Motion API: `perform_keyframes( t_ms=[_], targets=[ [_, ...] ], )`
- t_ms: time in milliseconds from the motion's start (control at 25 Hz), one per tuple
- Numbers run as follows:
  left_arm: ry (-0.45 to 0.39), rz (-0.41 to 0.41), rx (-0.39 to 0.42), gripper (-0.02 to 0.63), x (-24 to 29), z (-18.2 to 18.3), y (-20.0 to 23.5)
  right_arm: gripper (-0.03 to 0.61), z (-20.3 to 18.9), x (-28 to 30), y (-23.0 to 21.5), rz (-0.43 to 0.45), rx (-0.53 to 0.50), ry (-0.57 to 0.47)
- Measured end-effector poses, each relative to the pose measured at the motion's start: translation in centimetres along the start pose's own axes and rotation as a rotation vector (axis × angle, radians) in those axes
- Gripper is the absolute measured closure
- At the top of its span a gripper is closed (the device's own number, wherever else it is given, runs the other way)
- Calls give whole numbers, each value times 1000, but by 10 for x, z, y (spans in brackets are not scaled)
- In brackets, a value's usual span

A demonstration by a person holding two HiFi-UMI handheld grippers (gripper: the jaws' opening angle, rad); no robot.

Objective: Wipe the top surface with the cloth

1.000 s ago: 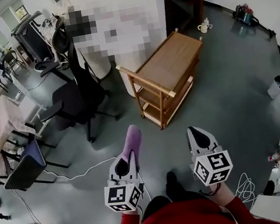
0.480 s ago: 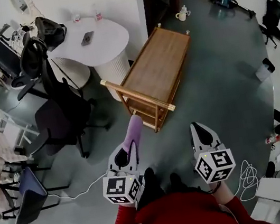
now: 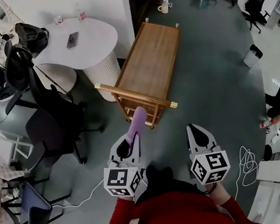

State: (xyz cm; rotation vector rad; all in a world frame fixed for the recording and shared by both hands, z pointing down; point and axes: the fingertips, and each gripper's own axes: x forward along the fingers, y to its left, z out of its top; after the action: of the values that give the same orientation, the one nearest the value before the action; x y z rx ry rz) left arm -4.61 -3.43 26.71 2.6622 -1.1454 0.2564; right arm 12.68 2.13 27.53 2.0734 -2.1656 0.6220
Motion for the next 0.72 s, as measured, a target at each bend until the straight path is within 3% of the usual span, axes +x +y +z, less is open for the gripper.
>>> perform_keyframes(
  t_ms=[320, 560, 720],
  targets=[
    [66, -66, -12, 565, 12, -20, -9, 575, -34, -6, -1, -22, 64, 83],
    [91, -294, 46, 565, 54, -25, -75, 575, -61, -22, -18, -75, 83, 152],
    [104, -379, 69, 565, 83, -34, -101, 575, -74, -30, -26, -114, 101, 167]
  ],
)
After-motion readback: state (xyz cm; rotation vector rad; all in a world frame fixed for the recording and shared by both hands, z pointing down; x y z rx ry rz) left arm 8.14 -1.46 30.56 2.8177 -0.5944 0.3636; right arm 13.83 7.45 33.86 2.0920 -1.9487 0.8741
